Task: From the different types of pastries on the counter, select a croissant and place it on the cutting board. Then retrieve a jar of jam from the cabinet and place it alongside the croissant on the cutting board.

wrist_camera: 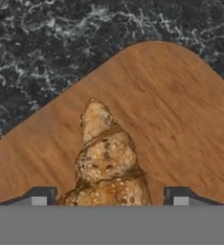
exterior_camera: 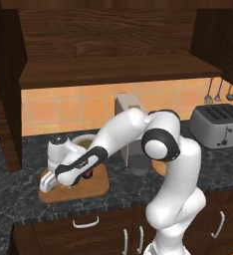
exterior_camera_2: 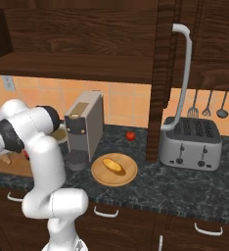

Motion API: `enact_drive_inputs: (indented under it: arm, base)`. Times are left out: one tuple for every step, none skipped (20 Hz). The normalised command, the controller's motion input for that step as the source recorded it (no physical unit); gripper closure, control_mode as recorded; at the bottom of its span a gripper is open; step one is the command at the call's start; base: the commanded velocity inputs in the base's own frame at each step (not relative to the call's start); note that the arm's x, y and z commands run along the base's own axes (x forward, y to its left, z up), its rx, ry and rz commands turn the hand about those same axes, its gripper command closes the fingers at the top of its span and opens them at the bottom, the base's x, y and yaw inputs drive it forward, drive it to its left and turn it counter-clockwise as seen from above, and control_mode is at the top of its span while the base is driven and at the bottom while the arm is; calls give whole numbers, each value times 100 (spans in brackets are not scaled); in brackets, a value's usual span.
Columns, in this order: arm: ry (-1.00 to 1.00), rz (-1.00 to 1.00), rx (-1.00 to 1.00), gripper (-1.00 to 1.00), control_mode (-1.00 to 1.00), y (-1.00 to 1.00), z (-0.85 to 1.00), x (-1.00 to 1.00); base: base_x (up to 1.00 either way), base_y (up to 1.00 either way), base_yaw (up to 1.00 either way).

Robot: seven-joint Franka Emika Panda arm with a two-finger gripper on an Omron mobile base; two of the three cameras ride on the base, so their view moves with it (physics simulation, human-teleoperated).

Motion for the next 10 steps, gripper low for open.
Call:
enact_drive_inputs:
  arm:
    - [-4,0,0,-100,-100,0,14,9]
    - [-8,0,0,-100,-100,0,19,16]
    - [-8,0,0,-100,-100,0,21,16]
    - [-11,0,0,-100,-100,0,39,1]
    - [-9,0,0,-100,-100,0,59,0]
    - [-6,0,0,-100,-100,-4,70,0]
    - [-1,1,6,-100,-100,-11,79,-4]
    - [-9,1,3,-100,-100,-16,89,-26]
    - [-11,1,3,-100,-100,-14,97,-45]
    - [-5,4,7,-100,-100,-24,85,-44]
  base:
    - [0,0,0]
    - [0,0,0]
    - [0,0,0]
    - [0,0,0]
    - [0,0,0]
    - [0,0,0]
    - [0,0,0]
    - [0,0,0]
    - [0,0,0]
    - [0,0,0]
